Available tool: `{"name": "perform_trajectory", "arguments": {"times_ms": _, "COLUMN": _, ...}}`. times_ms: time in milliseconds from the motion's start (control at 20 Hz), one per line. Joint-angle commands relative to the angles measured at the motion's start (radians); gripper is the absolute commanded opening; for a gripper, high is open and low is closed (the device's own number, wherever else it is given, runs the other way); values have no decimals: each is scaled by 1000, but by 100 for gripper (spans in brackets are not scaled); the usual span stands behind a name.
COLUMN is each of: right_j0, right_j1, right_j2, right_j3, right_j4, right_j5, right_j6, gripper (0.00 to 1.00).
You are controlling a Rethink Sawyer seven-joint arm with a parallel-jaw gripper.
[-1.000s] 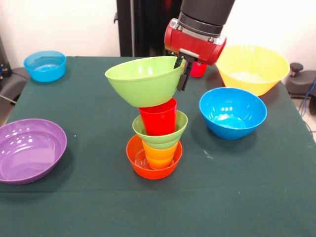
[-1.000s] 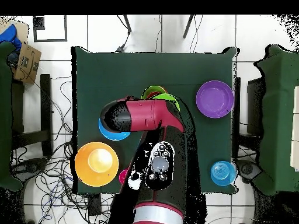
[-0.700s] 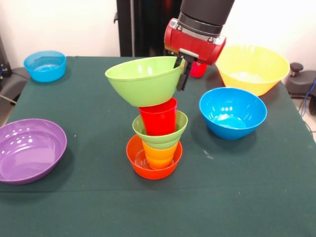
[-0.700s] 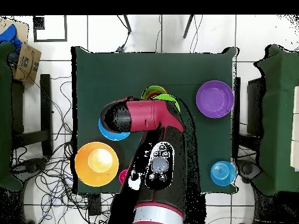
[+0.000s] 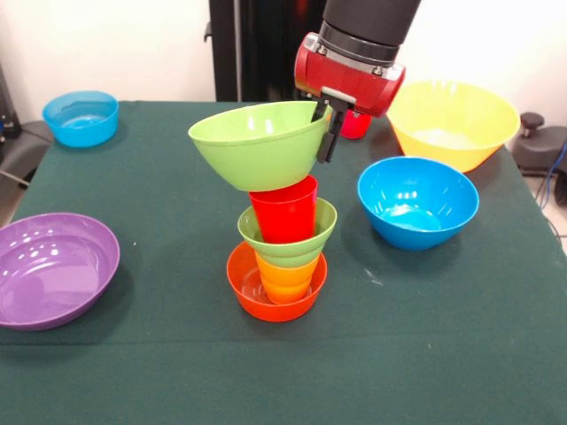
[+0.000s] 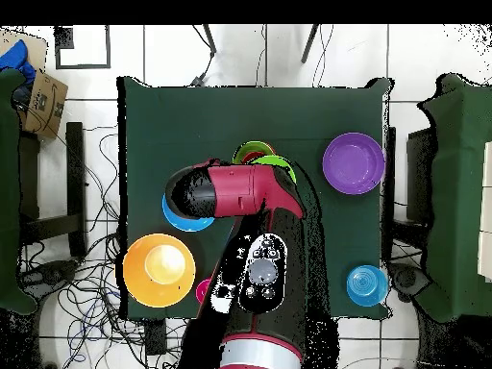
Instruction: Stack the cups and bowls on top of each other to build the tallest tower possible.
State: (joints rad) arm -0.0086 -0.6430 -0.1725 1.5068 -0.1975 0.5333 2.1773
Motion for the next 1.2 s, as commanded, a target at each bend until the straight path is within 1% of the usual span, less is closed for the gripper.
{"name": "perform_trajectory", "arguments": {"times_ms": 50, "right_j0": 23, "right_j1": 73, "right_j2": 58, "right_j3": -24, "right_j4": 8, "right_j5": 139, "right_j6": 51, "gripper": 0}}
{"name": "perform_trajectory", "arguments": {"times_ms": 450, "right_j0": 21, "right_j1": 71, "right_j2": 74, "right_j3": -49, "right_j4": 27, "right_j5": 167, "right_j6": 56, "gripper": 0}}
{"name": "perform_trajectory", "arguments": {"times_ms": 750, "right_j0": 28, "right_j1": 81, "right_j2": 76, "right_j3": -103, "right_j4": 38, "right_j5": 233, "right_j6": 53, "gripper": 0}}
{"name": "perform_trajectory", "arguments": {"times_ms": 900, "right_j0": 21, "right_j1": 84, "right_j2": 81, "right_j3": -129, "right_j4": 43, "right_j5": 260, "right_j6": 47, "gripper": 0}}
{"name": "perform_trajectory", "arguments": {"times_ms": 1050, "right_j0": 24, "right_j1": 89, "right_j2": 86, "right_j3": -150, "right_j4": 49, "right_j5": 271, "right_j6": 52, "gripper": 0}}
{"name": "perform_trajectory", "arguments": {"times_ms": 1200, "right_j0": 28, "right_j1": 91, "right_j2": 87, "right_j3": -152, "right_j4": 55, "right_j5": 252, "right_j6": 64, "gripper": 0}}
